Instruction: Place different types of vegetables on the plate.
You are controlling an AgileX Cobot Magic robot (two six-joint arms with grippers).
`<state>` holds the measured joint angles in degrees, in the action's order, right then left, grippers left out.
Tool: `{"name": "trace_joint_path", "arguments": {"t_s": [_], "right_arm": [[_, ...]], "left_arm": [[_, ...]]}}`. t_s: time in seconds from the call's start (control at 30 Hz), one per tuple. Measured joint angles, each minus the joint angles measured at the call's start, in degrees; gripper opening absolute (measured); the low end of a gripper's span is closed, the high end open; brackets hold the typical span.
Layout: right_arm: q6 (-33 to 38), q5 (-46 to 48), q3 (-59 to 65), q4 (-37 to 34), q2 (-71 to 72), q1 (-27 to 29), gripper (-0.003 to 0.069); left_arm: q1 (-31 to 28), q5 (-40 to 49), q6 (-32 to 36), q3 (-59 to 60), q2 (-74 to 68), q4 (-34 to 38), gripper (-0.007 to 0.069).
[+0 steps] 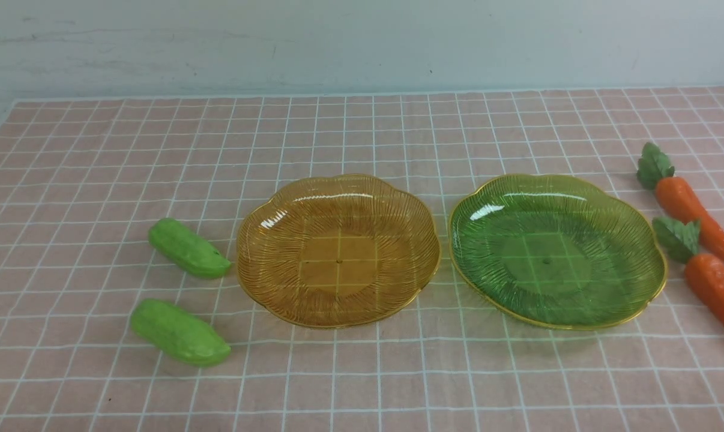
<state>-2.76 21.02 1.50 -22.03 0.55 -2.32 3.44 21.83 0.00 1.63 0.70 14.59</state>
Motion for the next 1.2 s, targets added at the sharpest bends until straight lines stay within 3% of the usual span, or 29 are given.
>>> {"name": "trace_joint_path", "arguments": {"t_s": [0.1, 0.2, 0.33, 0.57, 0.67, 0.73, 0.97, 1.03, 1.2], "right_arm": [[-6.52, -0.15, 0.00, -14.95, 0.00, 0.00, -0.0015], [-8.53, -0.69, 0.00, -22.52, 0.00, 0.00, -0.0015], [-7.63, -1.96, 0.00, -26.78, 0.00, 0.00, -0.0015], [1.08, -2.13, -2.94, -27.01, 0.00, 0.00, -0.0015], [9.41, -1.77, -13.93, -21.69, -3.83, 0.00, -0.0014], [9.83, 1.57, -18.58, -17.89, -7.03, 0.00, -0.0014], [0.05, 27.59, -31.61, 1.17, -29.70, 0.00, -0.0011], [-5.23, 30.14, -34.13, 10.21, -40.11, 0.00, -0.0011], [-10.86, 27.44, -37.89, 21.48, -56.93, 0.00, 0.0021]], "left_arm": [[0.00, 0.10, -7.13, 0.00, 0.00, 13.78, -0.0004], [0.00, 0.10, -10.22, 0.00, 0.00, 21.91, -0.0004], [0.00, -0.23, -11.67, 0.00, 0.00, 31.44, -0.0004], [0.00, -2.90, -11.28, -0.07, 0.00, 38.34, -0.0004], [0.00, 0.46, -9.15, -4.61, -1.16, 38.94, -0.0004], [0.00, 3.65, -8.60, -7.57, -3.77, 37.73, -0.0004], [0.00, 19.00, -8.15, -18.23, -22.28, 26.17, -0.0004], [0.00, 23.55, -6.48, -22.08, -30.28, 21.12, -0.0003], [0.00, 24.71, -3.67, -27.30, -40.85, 15.80, 0.0011]]}}
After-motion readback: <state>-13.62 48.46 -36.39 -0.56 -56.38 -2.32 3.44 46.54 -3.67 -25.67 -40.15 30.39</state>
